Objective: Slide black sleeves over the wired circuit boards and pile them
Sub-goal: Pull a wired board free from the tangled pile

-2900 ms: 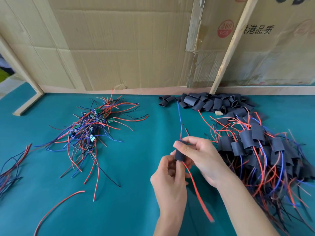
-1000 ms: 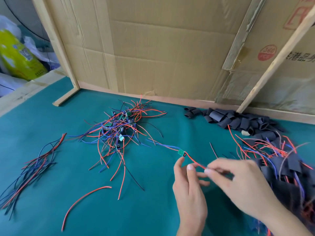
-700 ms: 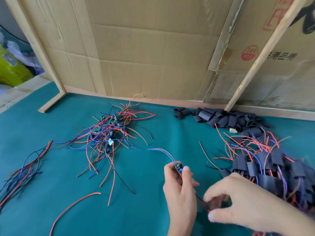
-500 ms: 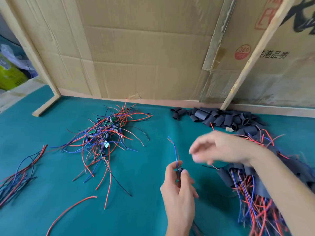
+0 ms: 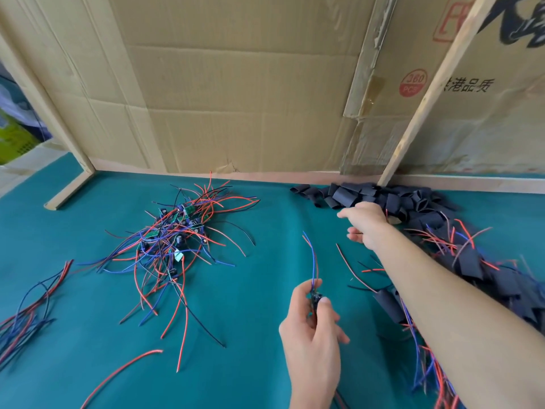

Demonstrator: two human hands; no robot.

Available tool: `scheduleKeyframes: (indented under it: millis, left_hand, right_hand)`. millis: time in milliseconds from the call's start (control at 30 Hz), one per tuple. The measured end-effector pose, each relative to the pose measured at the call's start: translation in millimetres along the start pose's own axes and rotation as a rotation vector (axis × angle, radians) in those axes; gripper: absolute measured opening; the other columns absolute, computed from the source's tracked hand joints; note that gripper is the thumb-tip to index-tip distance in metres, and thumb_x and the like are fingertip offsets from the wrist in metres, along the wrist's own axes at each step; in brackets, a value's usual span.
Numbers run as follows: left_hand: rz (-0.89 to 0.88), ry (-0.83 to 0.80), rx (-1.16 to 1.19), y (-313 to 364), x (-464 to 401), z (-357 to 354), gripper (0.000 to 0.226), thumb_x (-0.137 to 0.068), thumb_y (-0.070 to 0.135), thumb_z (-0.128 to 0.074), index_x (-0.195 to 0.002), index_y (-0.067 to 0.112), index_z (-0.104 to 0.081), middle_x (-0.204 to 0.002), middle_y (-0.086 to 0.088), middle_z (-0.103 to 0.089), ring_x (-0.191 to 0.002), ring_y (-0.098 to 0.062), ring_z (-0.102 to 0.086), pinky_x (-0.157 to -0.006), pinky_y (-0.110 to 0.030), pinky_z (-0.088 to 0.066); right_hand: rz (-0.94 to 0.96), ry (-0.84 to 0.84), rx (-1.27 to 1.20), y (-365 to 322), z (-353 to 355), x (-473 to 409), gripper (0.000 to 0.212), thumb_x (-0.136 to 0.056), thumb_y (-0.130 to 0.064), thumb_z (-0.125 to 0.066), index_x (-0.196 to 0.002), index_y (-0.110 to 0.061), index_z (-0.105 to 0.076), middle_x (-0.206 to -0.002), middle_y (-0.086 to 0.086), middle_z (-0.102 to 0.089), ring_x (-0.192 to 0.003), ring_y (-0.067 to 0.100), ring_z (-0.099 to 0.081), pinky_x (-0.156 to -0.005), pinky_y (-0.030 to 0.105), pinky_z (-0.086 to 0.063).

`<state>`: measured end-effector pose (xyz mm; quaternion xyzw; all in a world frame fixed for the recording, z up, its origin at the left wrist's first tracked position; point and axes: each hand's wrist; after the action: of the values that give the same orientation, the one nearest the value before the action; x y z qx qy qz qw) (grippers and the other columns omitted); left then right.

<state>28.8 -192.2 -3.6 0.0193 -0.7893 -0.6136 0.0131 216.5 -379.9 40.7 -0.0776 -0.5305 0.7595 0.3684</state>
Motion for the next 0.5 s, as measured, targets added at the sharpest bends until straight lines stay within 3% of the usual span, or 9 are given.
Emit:
scheduleKeyframes:
  millis: [67,167,267,367,433,500]
  left_hand:
    - [0.008,0.013,0.017,1,-1,0,0.038,-0.101,0.007,-0.054,-0.096,0.043,-0.067,-0.067,-0.001,-0.064,-0.046,-0.023,-0.061,-0.050,-0.024,-0.042]
    - [-0.001,0.040,0.028,1,-2,-1,0.039,-0.102,0.008,-0.053,-0.096,0.044,-0.067,-0.068,0.002,-0.067,-0.053,-0.027,-0.064,-0.046,-0.027,-0.041]
    - [-0.039,0.091,0.025,5,-2,0,0.034,-0.103,0.015,-0.056,-0.096,0.046,-0.066,-0.072,0.004,-0.068,-0.057,-0.025,-0.067,-0.041,-0.027,-0.042]
    - [-0.069,0.128,0.004,7,-2,1,0.027,-0.103,0.019,-0.056,-0.099,0.045,-0.066,-0.074,0.009,-0.069,-0.056,-0.018,-0.067,-0.043,-0.026,-0.045]
    - [-0.084,0.144,-0.024,5,-2,2,0.024,-0.104,0.020,-0.057,-0.101,0.043,-0.065,-0.077,0.010,-0.072,-0.056,-0.016,-0.066,-0.044,-0.025,-0.047]
    - [-0.105,0.131,-0.050,2,-2,3,0.023,-0.104,0.021,-0.056,-0.101,0.041,-0.065,-0.078,0.007,-0.072,-0.054,-0.014,-0.063,-0.046,-0.024,-0.047]
  right_hand:
    - [0.026,0.099,-0.107,-1,1,12,0.020,-0.086,-0.019,-0.078,-0.098,-0.005,-0.072,-0.083,0.009,-0.066,-0.065,0.023,-0.061,-0.052,0.031,-0.057]
    - [0.138,0.217,-0.227,0,0,53,0.018,-0.076,-0.026,-0.079,-0.063,-0.015,-0.072,-0.070,0.005,-0.073,-0.054,0.018,-0.060,-0.048,0.029,-0.055]
    - [0.258,0.090,-0.275,16,-6,110,0.028,-0.064,-0.028,-0.079,-0.051,-0.011,-0.061,-0.050,0.008,-0.061,-0.041,0.016,-0.048,-0.039,0.022,-0.040]
    - [0.325,-0.092,-0.306,44,-6,152,0.029,-0.066,-0.017,-0.082,-0.060,-0.015,-0.053,-0.050,0.004,-0.051,-0.044,0.017,-0.044,-0.044,0.022,-0.039]
    - [0.314,-0.187,-0.342,61,1,166,0.028,-0.076,-0.001,-0.082,-0.082,-0.012,-0.058,-0.059,0.002,-0.059,-0.049,0.015,-0.049,-0.046,0.023,-0.042]
    - [0.293,-0.324,-0.335,71,5,174,0.028,-0.082,0.002,-0.079,-0.097,-0.018,-0.065,-0.068,0.007,-0.067,-0.053,0.015,-0.056,-0.046,0.025,-0.045]
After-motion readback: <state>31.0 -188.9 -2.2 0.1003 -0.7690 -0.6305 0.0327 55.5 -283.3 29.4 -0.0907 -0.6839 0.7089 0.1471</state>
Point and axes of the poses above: each hand's wrist, its own x-axis away from the middle knuckle, its own z-axis out of the back of the hand, y = z × x
